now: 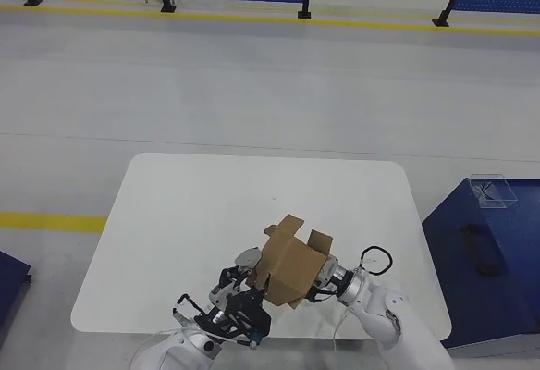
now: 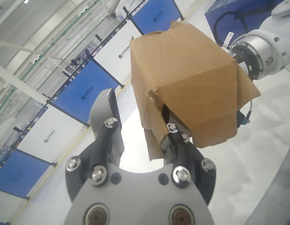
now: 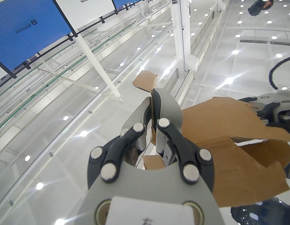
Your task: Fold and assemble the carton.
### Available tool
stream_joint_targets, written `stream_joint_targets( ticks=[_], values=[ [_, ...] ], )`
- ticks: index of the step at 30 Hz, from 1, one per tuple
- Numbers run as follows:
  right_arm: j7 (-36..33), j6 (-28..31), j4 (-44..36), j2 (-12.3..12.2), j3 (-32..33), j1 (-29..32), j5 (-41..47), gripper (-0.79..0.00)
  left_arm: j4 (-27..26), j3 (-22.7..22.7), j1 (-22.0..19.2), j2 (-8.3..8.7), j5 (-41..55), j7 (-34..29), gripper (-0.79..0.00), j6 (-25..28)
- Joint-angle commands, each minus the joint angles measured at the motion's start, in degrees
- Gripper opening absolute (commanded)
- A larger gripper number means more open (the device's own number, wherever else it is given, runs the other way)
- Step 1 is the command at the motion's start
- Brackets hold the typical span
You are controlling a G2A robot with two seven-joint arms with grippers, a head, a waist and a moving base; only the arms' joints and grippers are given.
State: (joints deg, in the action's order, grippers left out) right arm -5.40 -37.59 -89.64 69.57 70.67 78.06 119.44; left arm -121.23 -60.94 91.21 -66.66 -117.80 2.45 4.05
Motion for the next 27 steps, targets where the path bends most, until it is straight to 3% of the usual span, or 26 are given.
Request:
stream_joint_targets(
  ticks=[1, 7, 10, 12, 13, 14, 15, 22, 25, 27],
  values=[
    [0.02, -0.97, -0.09, -0.04, -0.13, 0.06, -0.62, -0.785, 0.03, -0.01, 0.06, -0.04, -0.09, 0.17, -0.44, -0.23],
    [-0.15, -1.23, -0.16, -0.01, -0.27, 0.26, -1.72, -0.785, 0.03, -0.11, 0.49, -0.07, -0.69, 1.6, -0.502, -0.5],
    [0.11, -1.28, -0.4, 0.01, -0.47, 0.32, -2.48, -0.785, -0.08, -0.27, 0.79, -0.07, -0.98, 1.81, -0.613, -0.7],
    [0.6, -1.62, -0.88, -0.06, -0.67, 0.25, -4.42, -0.785, -0.17, -0.34, 0.98, -0.09, -1.53, 1.6, -0.785, -0.99],
    [0.6, -1.62, -0.88, -0.06, -0.67, 0.25, -4.42, -0.785, -0.17, -0.33, 0.98, -0.08, -1.7, 1.65, -0.785, -0.89],
    [0.6, -1.62, -0.88, -0.06, -0.67, 0.25, -4.42, -0.24, -0.17, -0.33, 0.98, -0.08, -1.7, 1.65, -0.785, -0.89],
    [0.6, -1.62, -0.88, -0.06, -0.67, 0.25, -4.42, 0.0, -0.17, -0.33, 0.98, -0.08, -1.7, 1.65, -0.785, -0.89],
    [0.6, -1.62, -0.88, -0.06, -0.67, 0.25, -4.42, 0.0, -0.17, -0.33, 0.98, -0.08, -1.7, 1.65, -0.785, -0.89],
    [-1.01, 2.98, 0.03, -0.23, 1.11, -0.34, -9.65, 0.0, -0.13, -0.55, 0.94, -0.1, -1.59, 1.11, -0.785, -0.87],
    [-5.04, 6.24, 1.3, -0.49, 3.03, -0.69, -14.97, 0.0, -0.88, -1.18, 1.45, -0.2, 4.67, 0.3, -0.785, 1.34]
  ],
)
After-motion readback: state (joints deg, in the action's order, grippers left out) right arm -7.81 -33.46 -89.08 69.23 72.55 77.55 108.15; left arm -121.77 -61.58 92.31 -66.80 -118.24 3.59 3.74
